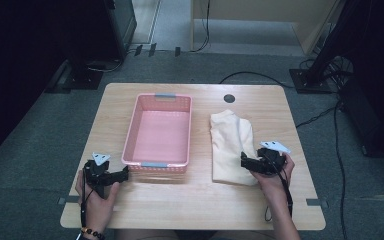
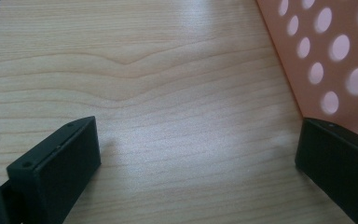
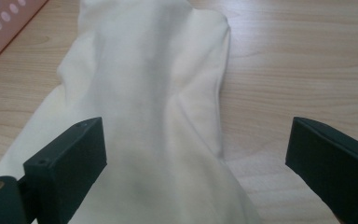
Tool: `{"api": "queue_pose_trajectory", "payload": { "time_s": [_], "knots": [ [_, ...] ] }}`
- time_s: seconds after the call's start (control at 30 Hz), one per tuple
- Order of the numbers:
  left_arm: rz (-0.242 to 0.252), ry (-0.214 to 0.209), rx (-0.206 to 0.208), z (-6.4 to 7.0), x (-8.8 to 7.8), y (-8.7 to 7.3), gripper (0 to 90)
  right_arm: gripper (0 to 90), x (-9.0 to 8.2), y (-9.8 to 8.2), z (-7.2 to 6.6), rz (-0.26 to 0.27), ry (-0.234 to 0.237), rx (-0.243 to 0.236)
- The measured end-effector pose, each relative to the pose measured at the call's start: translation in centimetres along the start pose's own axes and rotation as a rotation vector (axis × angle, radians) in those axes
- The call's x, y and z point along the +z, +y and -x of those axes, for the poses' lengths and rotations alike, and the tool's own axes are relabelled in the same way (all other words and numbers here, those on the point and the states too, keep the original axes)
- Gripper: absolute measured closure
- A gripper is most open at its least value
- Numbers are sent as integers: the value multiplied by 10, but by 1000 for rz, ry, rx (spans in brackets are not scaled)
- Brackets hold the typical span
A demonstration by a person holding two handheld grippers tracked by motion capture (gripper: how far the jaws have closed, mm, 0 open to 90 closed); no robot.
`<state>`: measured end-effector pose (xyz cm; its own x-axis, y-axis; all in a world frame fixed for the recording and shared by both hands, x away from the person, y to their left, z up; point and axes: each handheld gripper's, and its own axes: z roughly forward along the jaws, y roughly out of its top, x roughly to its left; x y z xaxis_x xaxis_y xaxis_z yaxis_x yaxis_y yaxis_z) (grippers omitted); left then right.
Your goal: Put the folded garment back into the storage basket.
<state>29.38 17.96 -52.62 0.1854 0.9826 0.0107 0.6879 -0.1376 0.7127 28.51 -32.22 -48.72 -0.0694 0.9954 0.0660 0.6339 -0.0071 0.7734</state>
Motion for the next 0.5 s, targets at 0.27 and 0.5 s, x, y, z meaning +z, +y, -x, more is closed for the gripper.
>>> {"api": "queue_pose_trajectory", "payload": {
  "time_s": [0.27,0.5],
  "knots": [
    [0,0,0,0,0,0,0,59,15,9,-19,-13,-5,-5],
    [0,0,0,0,0,0,0,58,26,13,-29,-22,-3,-10]
  ]
}}
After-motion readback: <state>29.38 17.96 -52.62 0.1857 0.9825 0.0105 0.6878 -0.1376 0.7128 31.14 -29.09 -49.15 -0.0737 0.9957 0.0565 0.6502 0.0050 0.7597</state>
